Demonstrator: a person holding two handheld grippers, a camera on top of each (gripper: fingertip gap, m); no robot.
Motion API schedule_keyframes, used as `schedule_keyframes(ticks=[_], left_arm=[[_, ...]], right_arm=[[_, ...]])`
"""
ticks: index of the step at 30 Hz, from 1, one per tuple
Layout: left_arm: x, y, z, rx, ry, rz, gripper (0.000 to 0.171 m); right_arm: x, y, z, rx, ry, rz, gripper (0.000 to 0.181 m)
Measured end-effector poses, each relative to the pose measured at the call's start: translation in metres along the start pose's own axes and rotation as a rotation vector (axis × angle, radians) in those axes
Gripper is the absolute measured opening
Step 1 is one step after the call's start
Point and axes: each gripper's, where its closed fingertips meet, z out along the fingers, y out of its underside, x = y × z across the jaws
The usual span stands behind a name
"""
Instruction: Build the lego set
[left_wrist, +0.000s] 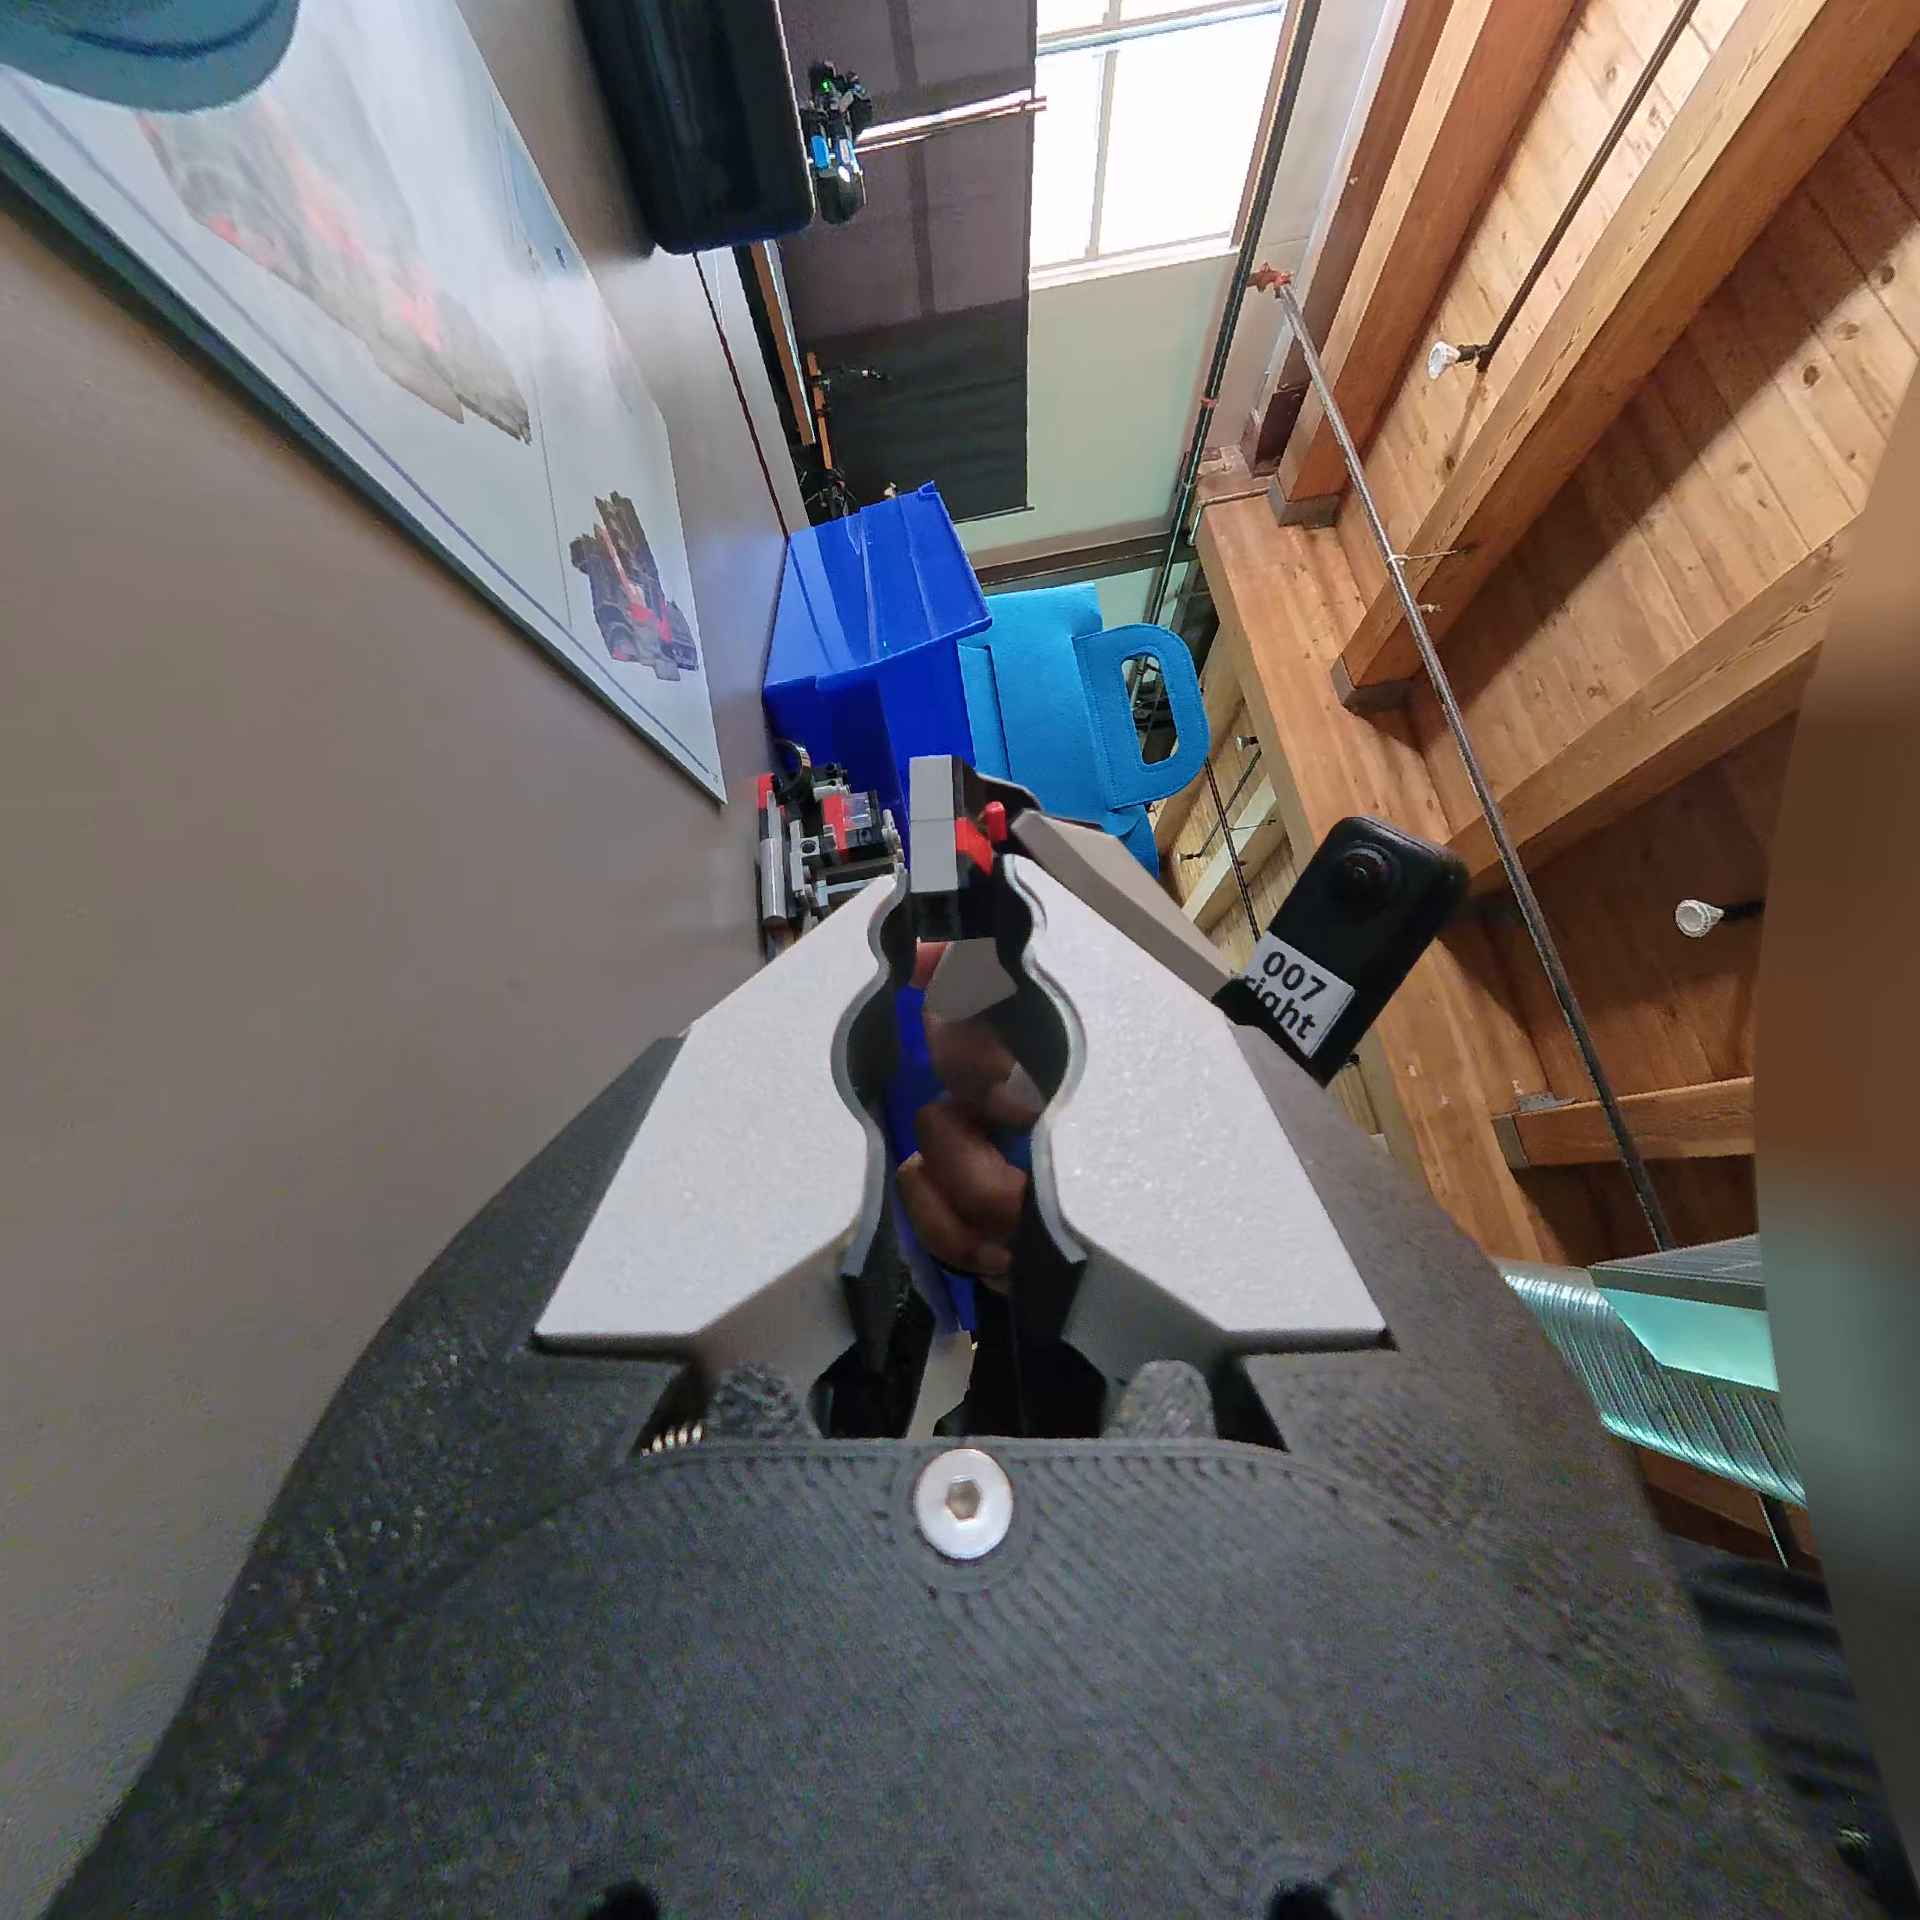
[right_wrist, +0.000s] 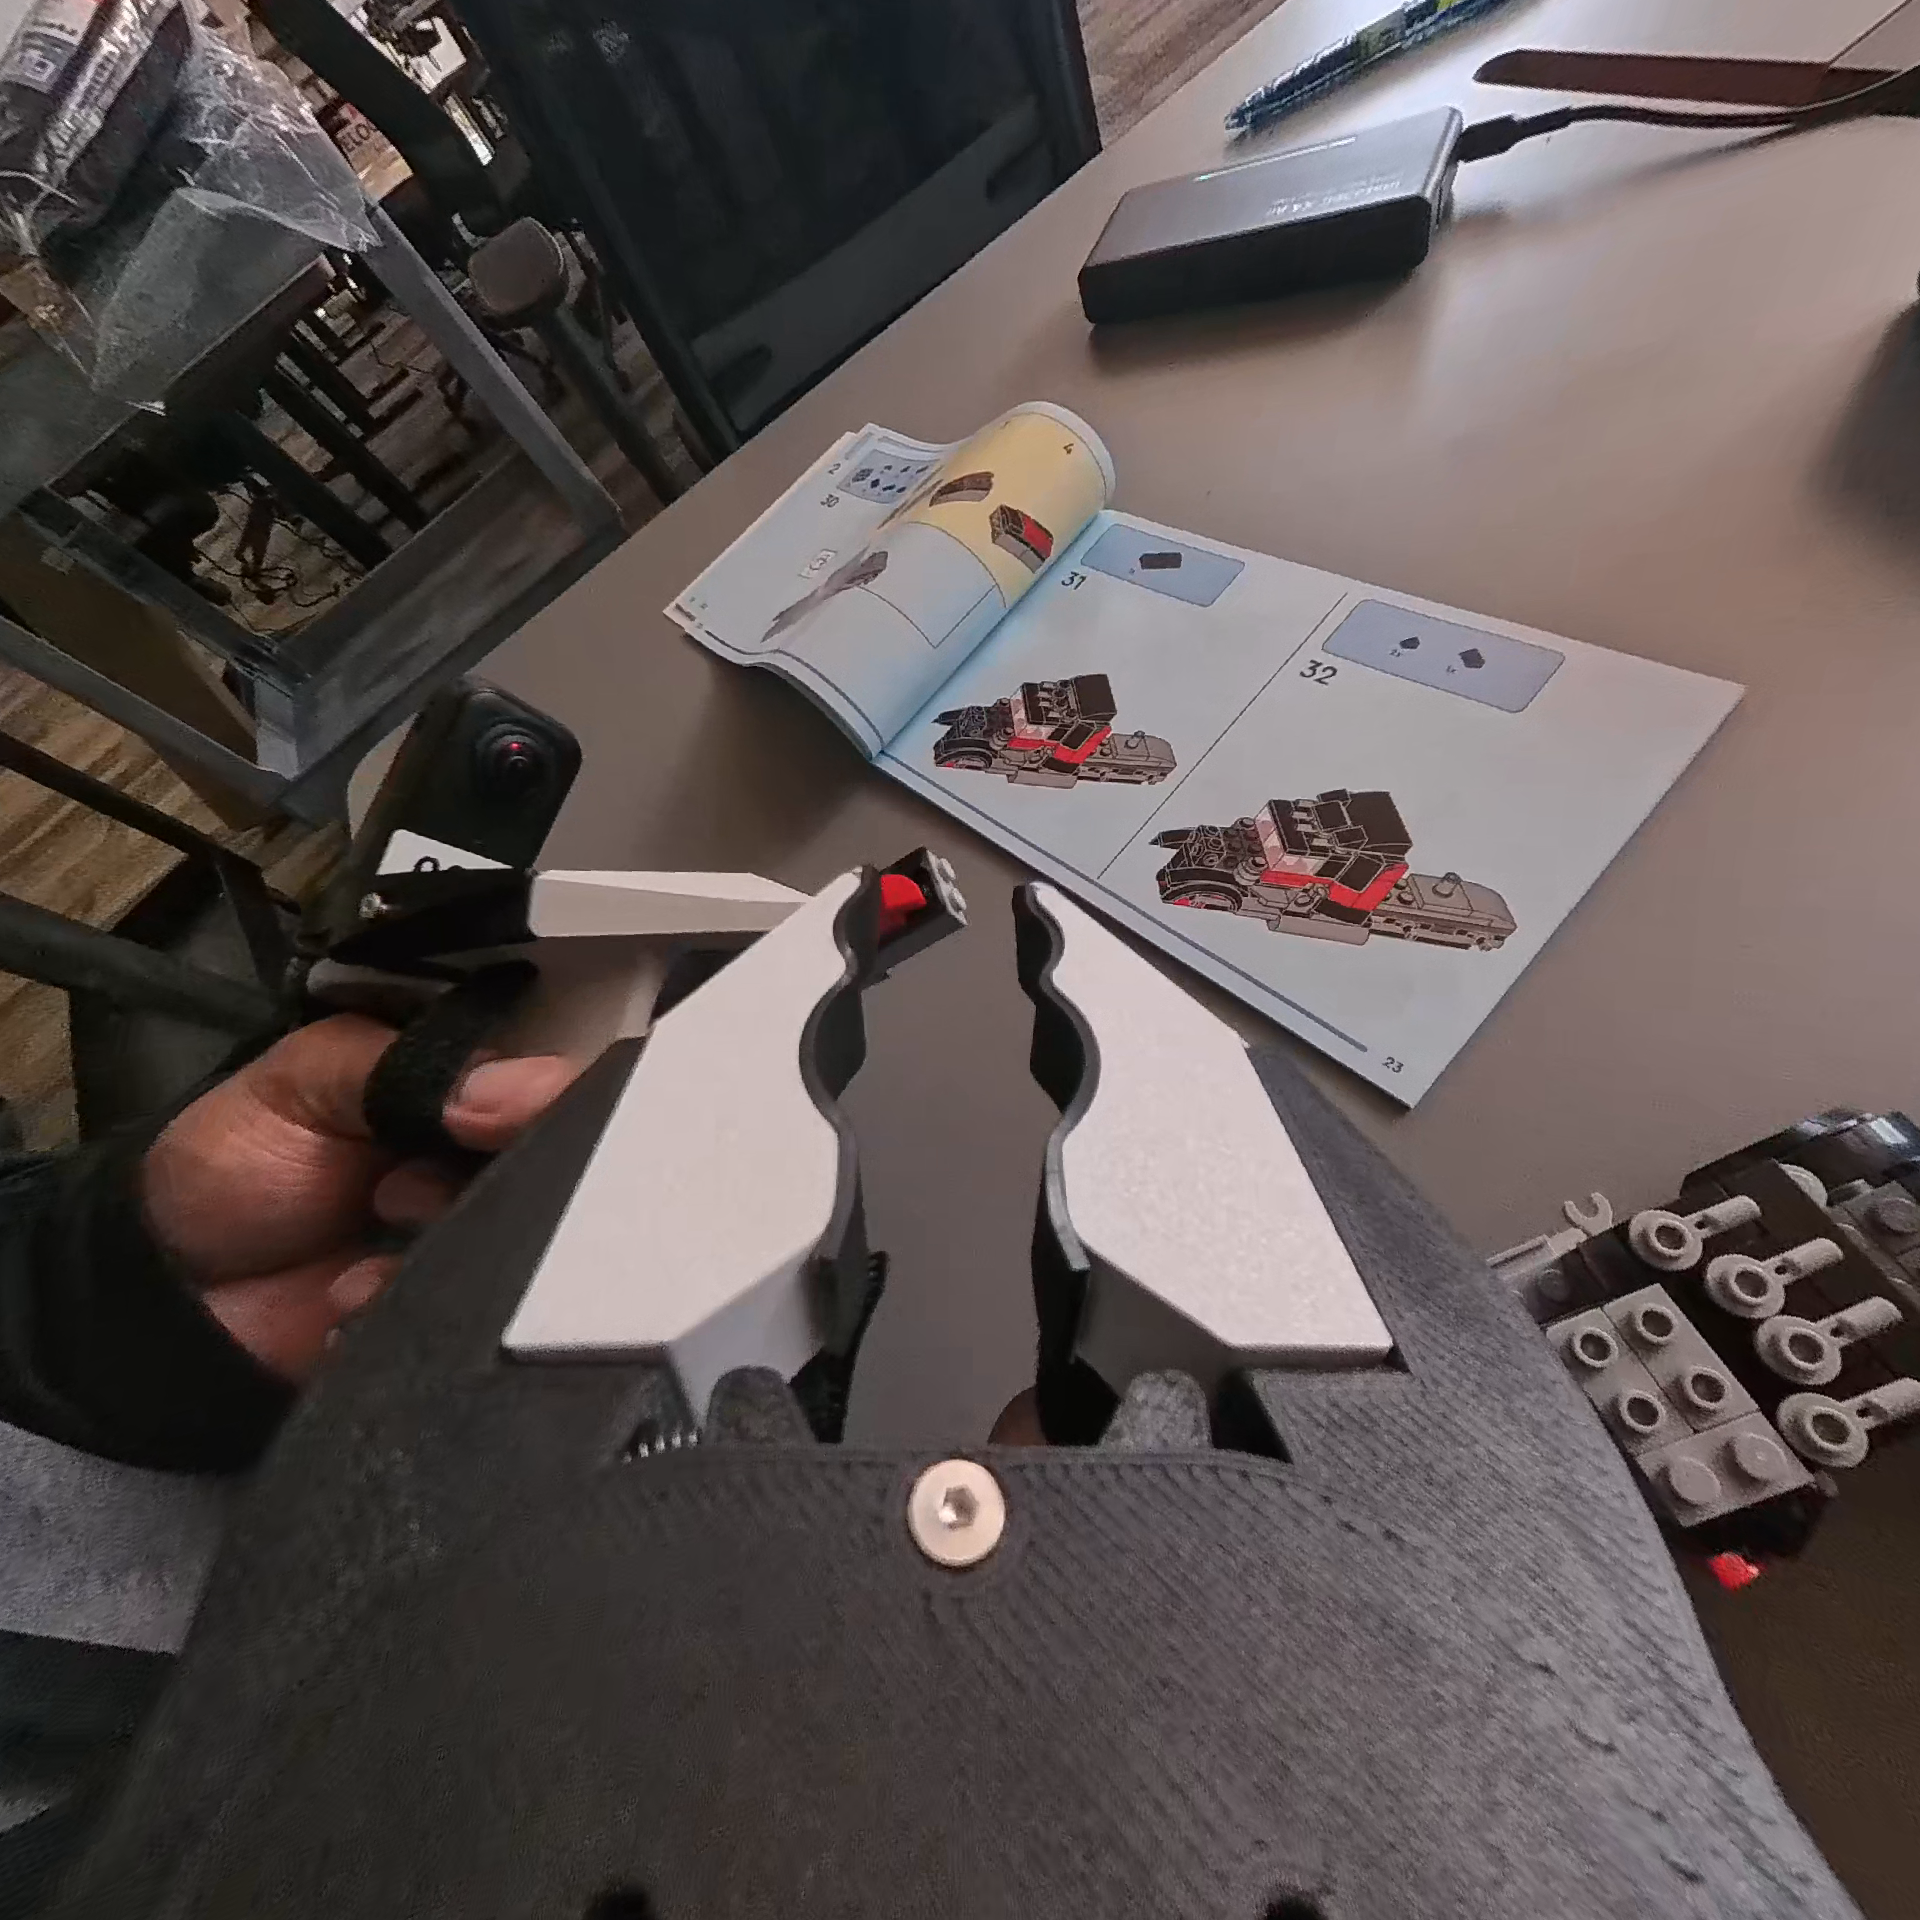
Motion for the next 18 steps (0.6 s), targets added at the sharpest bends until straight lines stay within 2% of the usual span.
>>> schedule_keyframes(ticks=[13,18], left_arm=[[0.0,-0.001,0.0,0.001,0.003,-0.01,0.014],[-0.001,-0.004,-0.001,0.008,0.004,-0.021,0.015]], right_arm=[[-0.001,0.0,0.0,0.005,-0.026,0.018,0.026],[0.012,0.002,-0.016,0.027,0.031,0.037,0.027]])
